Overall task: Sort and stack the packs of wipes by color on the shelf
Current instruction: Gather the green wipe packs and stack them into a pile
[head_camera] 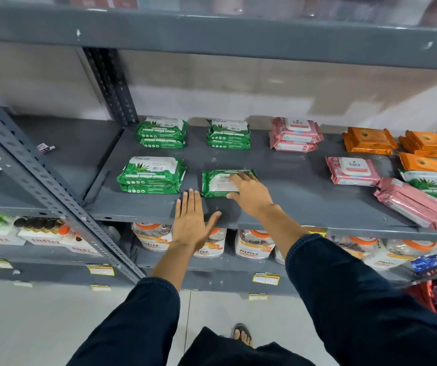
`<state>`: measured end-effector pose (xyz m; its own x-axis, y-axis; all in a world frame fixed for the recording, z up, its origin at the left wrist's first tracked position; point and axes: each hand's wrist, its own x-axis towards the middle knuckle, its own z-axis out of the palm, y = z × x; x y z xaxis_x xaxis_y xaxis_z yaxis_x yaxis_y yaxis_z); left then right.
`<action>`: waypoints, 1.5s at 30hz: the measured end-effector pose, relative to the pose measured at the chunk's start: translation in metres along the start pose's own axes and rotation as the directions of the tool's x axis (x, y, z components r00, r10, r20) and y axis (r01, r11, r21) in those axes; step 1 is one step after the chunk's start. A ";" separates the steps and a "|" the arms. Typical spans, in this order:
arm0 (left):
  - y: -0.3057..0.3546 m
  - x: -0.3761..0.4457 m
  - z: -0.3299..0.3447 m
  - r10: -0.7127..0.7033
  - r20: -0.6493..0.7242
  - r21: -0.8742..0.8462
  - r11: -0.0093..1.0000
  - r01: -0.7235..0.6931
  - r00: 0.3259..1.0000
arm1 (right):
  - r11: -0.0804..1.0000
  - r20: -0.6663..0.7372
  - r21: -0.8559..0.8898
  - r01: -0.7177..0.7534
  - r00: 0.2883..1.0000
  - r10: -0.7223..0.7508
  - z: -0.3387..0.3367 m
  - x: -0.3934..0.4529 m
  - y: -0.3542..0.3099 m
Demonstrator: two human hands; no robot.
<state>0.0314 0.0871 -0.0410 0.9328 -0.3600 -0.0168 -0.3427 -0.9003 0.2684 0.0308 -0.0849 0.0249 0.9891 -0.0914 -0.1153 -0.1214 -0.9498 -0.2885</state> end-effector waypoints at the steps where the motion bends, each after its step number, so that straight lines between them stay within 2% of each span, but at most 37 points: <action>1: -0.001 -0.001 0.001 -0.003 0.006 0.001 1.000 0.003 1.000 | 1.000 -0.010 -0.003 -0.023 1.000 0.023 0.002 0.001 -0.002; 5: -0.003 -0.002 0.004 0.003 0.010 0.018 1.000 -0.004 1.000 | 0.998 -0.021 -0.006 -0.066 0.998 0.066 0.005 0.009 -0.005; 14: 0.000 -0.004 0.004 0.017 -0.033 0.009 1.000 -0.016 0.999 | 0.999 0.003 0.011 -0.050 0.999 0.050 0.003 0.009 -0.002; 17: 0.012 -0.008 -0.001 0.053 -0.136 -0.008 0.998 -0.054 0.989 | 0.998 -0.076 0.055 -0.011 0.997 0.015 -0.005 0.000 0.004; 19: 0.029 -0.007 -0.004 0.127 -0.192 0.007 0.992 -0.128 0.973 | 0.997 -0.157 0.074 -0.008 0.987 0.020 -0.013 -0.011 0.015; 23: 0.088 0.004 -0.006 0.277 -0.207 0.002 0.959 -0.282 0.939 | 0.991 -0.250 0.092 -0.094 0.961 0.114 -0.035 -0.041 0.054; 26: 0.146 0.011 -0.002 0.392 -0.162 -0.027 0.916 -0.401 0.906 | 0.973 -0.319 0.095 -0.210 0.920 0.230 -0.055 -0.072 0.098; 32: 0.237 0.021 0.014 0.525 -0.116 -0.048 0.845 -0.533 0.843 | 0.900 -0.357 0.115 -0.421 0.828 0.433 -0.098 -0.124 0.186; 39: 0.321 0.027 0.046 0.511 -0.074 -0.040 0.857 -0.514 0.856 | 0.834 -0.310 0.089 -0.544 0.781 0.542 -0.131 -0.157 0.300; 45: 0.366 0.034 0.074 0.355 -0.037 -0.030 0.934 -0.356 0.934 | 0.850 -0.192 0.009 -0.527 0.833 0.518 -0.150 -0.154 0.380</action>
<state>-0.0706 -0.2729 -0.0145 0.7541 -0.6466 0.1149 -0.6484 -0.7055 0.2860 -0.1550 -0.4770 0.0758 0.7774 -0.6259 -0.0628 -0.6247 -0.7566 -0.1929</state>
